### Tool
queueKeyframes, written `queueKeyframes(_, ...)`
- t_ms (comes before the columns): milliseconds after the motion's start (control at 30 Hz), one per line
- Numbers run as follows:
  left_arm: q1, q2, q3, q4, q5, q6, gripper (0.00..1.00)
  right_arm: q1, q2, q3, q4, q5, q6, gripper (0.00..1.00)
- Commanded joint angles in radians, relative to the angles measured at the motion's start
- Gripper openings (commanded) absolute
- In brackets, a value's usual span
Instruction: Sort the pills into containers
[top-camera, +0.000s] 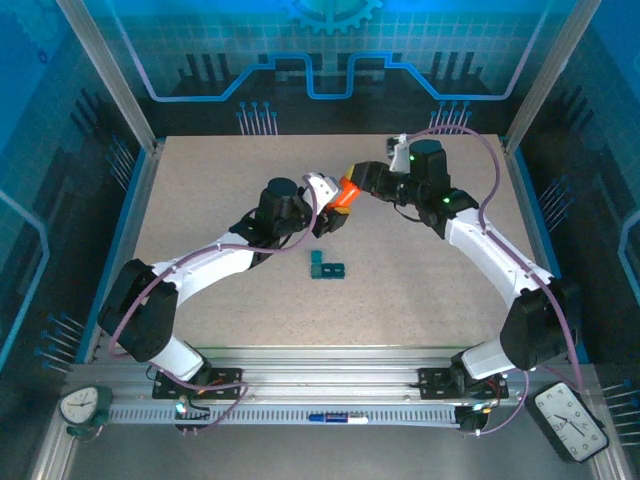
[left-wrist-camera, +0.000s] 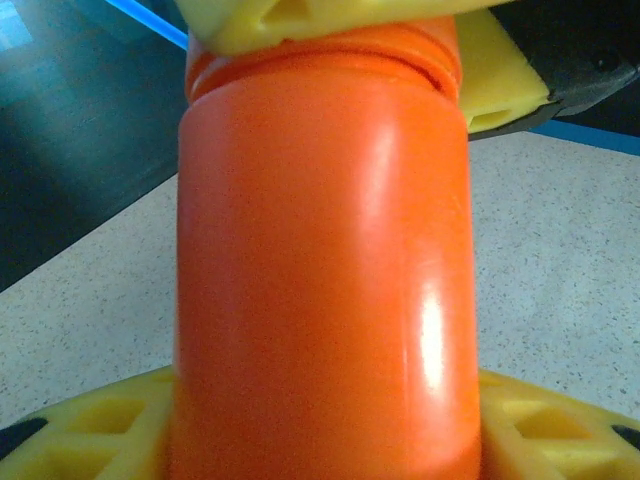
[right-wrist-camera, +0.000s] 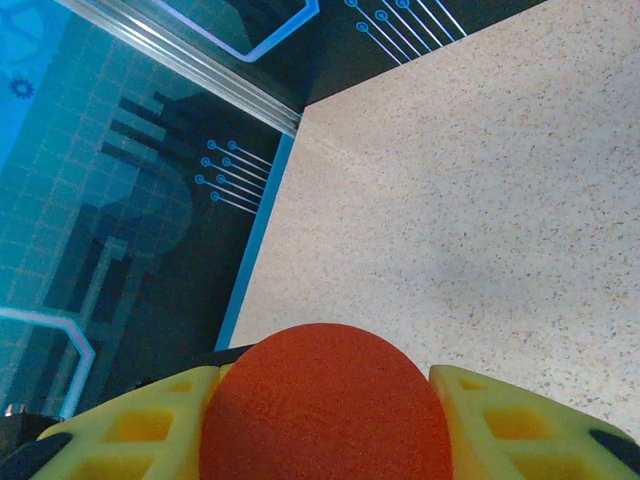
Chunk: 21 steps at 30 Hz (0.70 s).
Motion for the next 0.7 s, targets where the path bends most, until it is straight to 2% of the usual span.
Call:
queueKeyframes(0, -0.009, -0.01, -0.019, 0.035, 0.029, -0.01, 0.0, 0.039, -0.004, 0.027, 0.035, -0.121, -0.074, 0.3)
queueKeyframes(167, -0.01, -0.024, -0.033, 0.054, 0.04, -0.021, 0.0, -0.001, -0.008, 0.0, 0.096, -0.192, -0.159, 0.3)
queueKeyframes(400, -0.009, -0.035, -0.048, 0.067, 0.048, -0.029, 0.0, -0.048, -0.002, 0.008, 0.066, -0.278, -0.334, 0.31)
queueKeyframes(667, -0.008, -0.047, -0.072, 0.097, 0.052, -0.038, 0.0, -0.106, -0.041, -0.047, 0.199, -0.338, -0.329, 0.31)
